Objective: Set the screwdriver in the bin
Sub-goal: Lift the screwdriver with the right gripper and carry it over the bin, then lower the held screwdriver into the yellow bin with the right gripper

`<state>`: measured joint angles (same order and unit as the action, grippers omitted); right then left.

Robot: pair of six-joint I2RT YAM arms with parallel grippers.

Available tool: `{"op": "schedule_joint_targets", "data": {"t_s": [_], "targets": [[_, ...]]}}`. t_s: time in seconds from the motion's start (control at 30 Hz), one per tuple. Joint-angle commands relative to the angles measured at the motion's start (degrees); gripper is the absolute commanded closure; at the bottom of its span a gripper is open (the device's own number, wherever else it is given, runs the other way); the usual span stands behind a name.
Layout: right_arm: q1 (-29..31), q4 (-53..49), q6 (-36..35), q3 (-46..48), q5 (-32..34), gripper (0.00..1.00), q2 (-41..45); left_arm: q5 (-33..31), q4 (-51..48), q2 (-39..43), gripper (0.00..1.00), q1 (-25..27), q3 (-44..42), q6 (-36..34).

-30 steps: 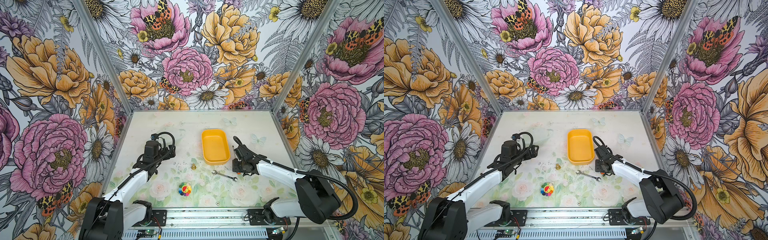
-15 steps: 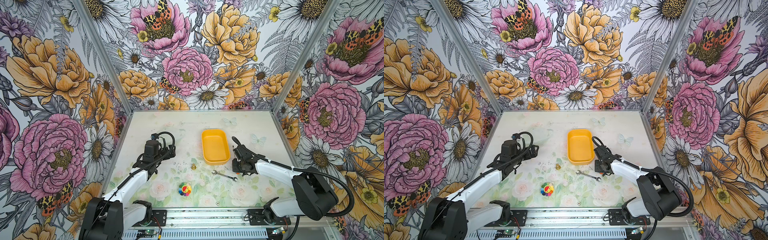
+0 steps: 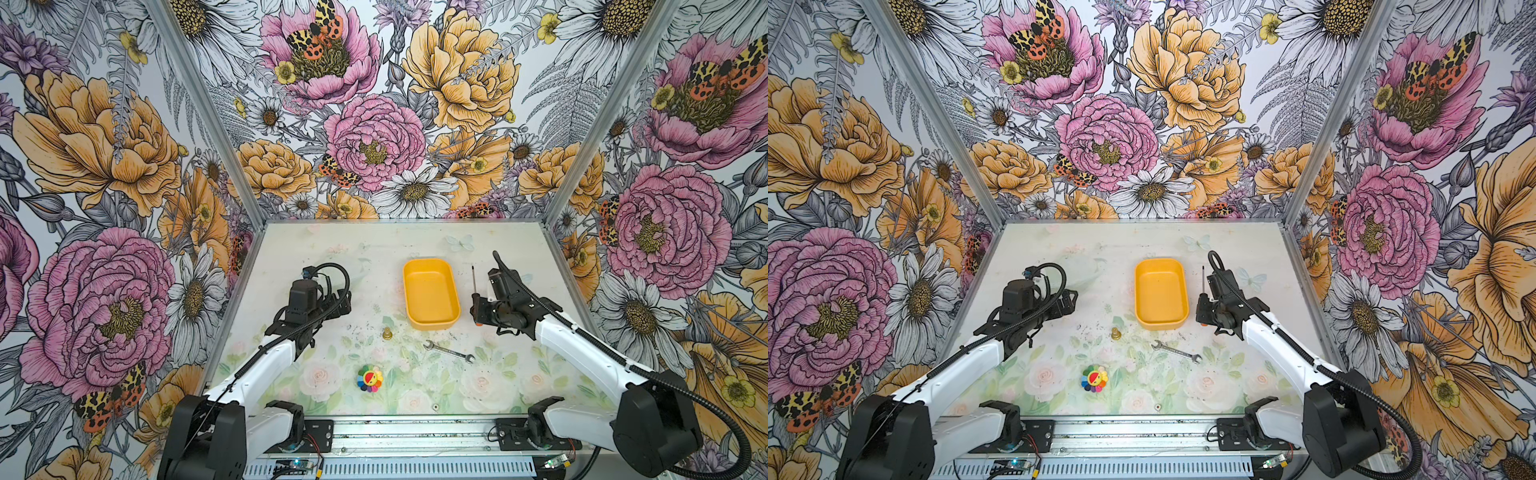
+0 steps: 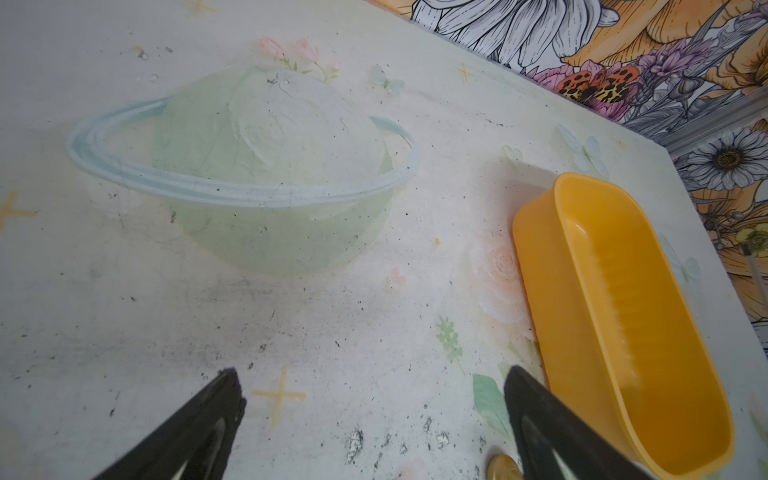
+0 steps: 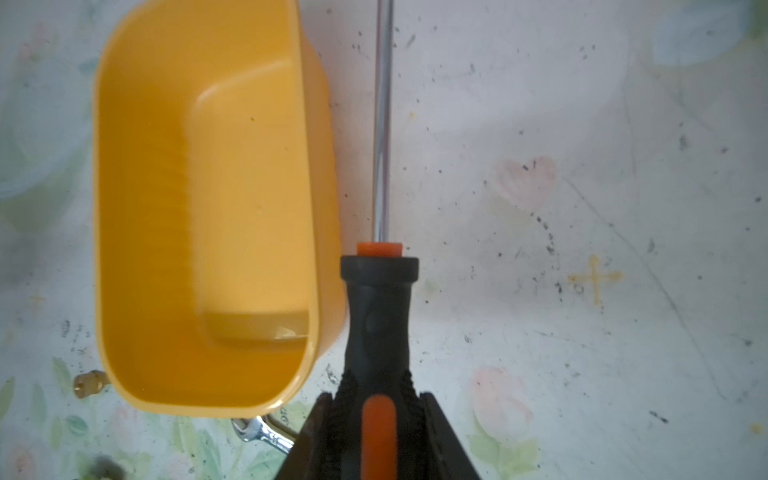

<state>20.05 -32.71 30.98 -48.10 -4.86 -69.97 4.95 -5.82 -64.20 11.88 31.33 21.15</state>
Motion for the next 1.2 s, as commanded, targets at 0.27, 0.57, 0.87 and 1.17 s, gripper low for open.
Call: {"op": "schedule_joint_targets", "data": {"t_s": [0.27,0.57,0.87,1.17], "targets": [[13.3,-0.6,0.0,-18.1,14.0,1.0,-4.7,0.6,-0.2,2.7,0.01,0.6,0.7,1.1],[17.9,-0.3,3.1,-19.7,14.7,1.0,-14.0,0.5,-0.3,2.5,0.01,0.5,0.5,1.0],[19.8,-0.4,5.1,-18.8,15.1,1.0,-19.3,0.4,-0.3,2.4,0.01,0.5,0.3,0.3],[19.8,-0.5,5.0,-20.4,14.8,1.0,-23.5,0.1,0.1,2.3,0.01,0.7,-0.1,0.0]]}}
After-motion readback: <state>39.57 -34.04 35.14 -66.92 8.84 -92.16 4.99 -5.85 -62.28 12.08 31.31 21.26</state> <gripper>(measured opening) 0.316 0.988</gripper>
